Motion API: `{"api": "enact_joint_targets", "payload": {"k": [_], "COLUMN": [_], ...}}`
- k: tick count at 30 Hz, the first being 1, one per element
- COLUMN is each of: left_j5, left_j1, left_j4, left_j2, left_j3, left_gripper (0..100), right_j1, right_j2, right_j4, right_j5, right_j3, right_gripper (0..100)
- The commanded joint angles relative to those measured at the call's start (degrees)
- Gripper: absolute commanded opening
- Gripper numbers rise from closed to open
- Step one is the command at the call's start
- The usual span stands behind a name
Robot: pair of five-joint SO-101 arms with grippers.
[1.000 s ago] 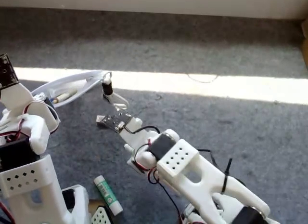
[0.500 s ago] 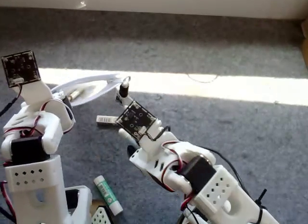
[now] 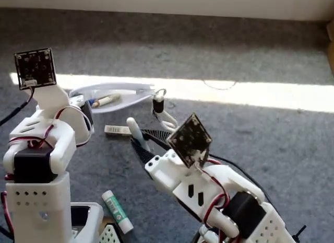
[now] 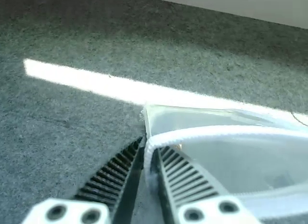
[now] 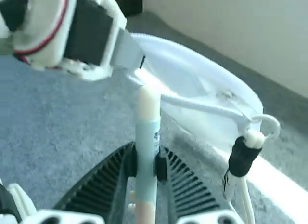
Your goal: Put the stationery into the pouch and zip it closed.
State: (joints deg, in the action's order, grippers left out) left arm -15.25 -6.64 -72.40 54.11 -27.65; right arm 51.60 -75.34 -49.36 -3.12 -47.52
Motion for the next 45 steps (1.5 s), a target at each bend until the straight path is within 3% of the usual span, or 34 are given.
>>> {"api": "enact_joint_targets", "payload": {"k": [1, 11, 20, 32, 45], "left_j5": [-0.7, -0.7, -1.8, -1.9, -1.9], "left_j1": [1.1, 1.0, 1.1, 0.7, -1.2], "left_j4": [-0.4, -6.2, -6.1, -6.3, -6.4], "left_j2": [-1.5, -18.9, -20.5, -20.4, -20.4], "left_j3": [5.8, 19.8, 16.7, 15.6, 15.6], "left_gripper": [1, 1, 1, 1, 1], "right_j1": [0.4, 0.4, 0.3, -6.8, -13.1], "right_j2": [-3.9, -8.4, -7.6, 12.8, 27.8], "right_j4": [6.0, 16.1, 36.8, 56.7, 66.5], "right_j5": [0.7, 0.7, 0.3, 0.3, 0.3], "right_j3": [0.6, 0.8, 0.5, 0.9, 0.9], "right_gripper": [0.4, 0.4, 0.4, 0.4, 0.4]}}
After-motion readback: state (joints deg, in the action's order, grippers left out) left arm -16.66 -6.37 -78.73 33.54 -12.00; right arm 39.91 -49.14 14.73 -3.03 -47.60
